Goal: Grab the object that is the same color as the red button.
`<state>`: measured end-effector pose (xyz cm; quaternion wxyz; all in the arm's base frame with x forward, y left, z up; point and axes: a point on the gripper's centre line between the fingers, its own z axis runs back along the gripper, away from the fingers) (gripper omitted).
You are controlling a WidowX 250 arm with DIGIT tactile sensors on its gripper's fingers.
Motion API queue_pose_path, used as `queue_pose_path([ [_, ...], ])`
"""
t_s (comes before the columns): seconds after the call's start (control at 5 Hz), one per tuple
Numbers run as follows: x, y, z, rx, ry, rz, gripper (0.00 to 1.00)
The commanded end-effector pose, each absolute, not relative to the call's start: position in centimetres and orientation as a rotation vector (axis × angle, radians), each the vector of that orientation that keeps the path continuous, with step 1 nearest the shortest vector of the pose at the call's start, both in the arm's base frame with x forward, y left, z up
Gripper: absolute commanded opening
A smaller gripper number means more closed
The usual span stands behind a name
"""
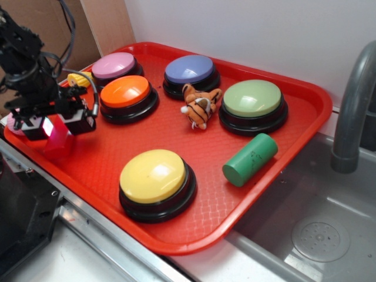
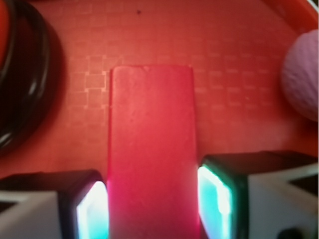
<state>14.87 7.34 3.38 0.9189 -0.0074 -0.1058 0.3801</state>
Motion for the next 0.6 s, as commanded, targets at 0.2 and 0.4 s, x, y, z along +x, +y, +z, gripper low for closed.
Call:
queue_pose_path([
  [0.2, 17.6, 2.9, 13.9, -0.121, -0.221, 0.454, 0.00],
  [0.4, 17.3, -0.1, 15.5, -0.222, -0.148, 0.218, 0.00],
])
